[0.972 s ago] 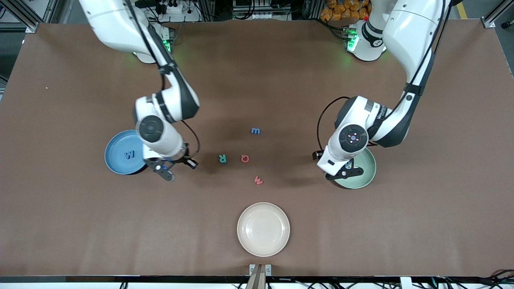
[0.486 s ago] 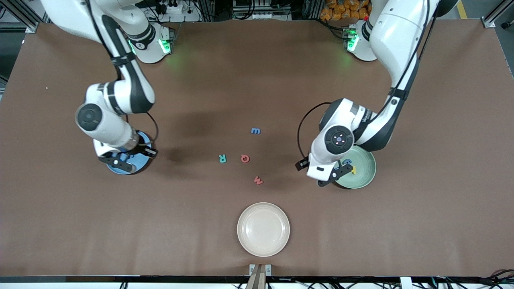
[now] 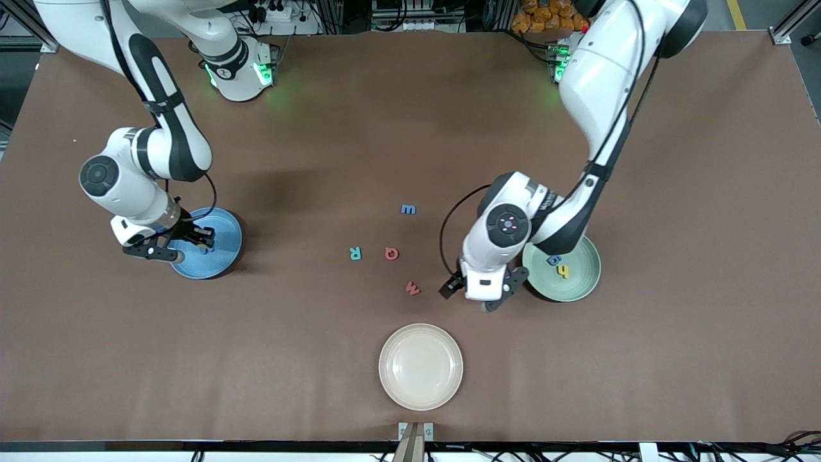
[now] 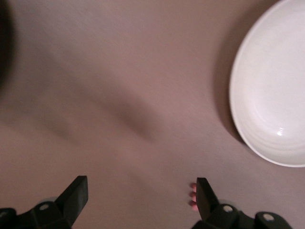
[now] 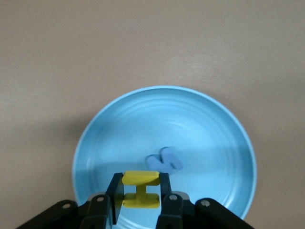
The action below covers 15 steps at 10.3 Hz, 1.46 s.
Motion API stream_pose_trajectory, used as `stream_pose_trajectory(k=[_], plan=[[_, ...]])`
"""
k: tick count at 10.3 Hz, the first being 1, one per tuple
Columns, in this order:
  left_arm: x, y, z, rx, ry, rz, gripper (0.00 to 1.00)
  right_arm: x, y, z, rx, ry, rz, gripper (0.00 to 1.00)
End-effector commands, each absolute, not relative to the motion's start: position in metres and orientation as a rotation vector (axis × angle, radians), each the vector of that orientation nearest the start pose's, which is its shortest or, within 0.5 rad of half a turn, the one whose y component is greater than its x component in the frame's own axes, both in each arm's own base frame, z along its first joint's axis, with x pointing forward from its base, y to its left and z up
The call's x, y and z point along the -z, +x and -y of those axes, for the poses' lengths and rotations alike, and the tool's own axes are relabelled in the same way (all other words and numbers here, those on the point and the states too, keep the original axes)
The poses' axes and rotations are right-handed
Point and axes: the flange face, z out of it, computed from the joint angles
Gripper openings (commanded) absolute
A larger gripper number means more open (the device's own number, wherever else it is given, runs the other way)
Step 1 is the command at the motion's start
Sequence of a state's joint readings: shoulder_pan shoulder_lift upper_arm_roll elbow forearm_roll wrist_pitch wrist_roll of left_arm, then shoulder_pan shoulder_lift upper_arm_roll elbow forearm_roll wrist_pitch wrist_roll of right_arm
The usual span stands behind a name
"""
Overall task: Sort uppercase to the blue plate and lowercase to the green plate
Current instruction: 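Carry the yellow H onto the blue plate while the left gripper reaches letters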
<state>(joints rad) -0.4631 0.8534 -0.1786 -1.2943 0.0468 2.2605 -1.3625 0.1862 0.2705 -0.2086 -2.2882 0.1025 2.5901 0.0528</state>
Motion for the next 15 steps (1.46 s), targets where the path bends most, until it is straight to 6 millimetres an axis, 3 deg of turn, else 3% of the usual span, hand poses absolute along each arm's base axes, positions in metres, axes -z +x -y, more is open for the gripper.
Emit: stream_pose_trajectory(k=[1, 4, 6, 8, 11, 15], plan=[[-0.248, 0.633, 0.455, 0.043, -3.094, 1.310, 1.00, -0.236, 0.524, 0.021, 0.090, -3.136, -0.211, 0.18], [-0.230, 0.627, 0.474, 0.189, -3.043, 1.490, 1.00, -0.234, 0.524, 0.021, 0.086, -3.137, -0.211, 0.30], [-0.233, 0.629, 0.477, 0.211, -3.025, 1.601, 1.00, -0.234, 0.524, 0.021, 0.083, -3.136, -0.216, 0.36], [-0.244, 0.640, 0.465, 0.184, -2.910, 1.847, 1.00, -0.232, 0.523, 0.019, 0.073, -3.119, -0.292, 0.37], [-0.249, 0.644, 0.465, 0.001, -2.617, 2.366, 1.00, -0.222, 0.521, 0.016, 0.047, -3.050, -0.464, 0.46], [-0.241, 0.645, 0.467, -0.299, -2.110, 2.884, 1.00, -0.234, 0.526, 0.009, 0.059, -3.021, -0.508, 0.52]])
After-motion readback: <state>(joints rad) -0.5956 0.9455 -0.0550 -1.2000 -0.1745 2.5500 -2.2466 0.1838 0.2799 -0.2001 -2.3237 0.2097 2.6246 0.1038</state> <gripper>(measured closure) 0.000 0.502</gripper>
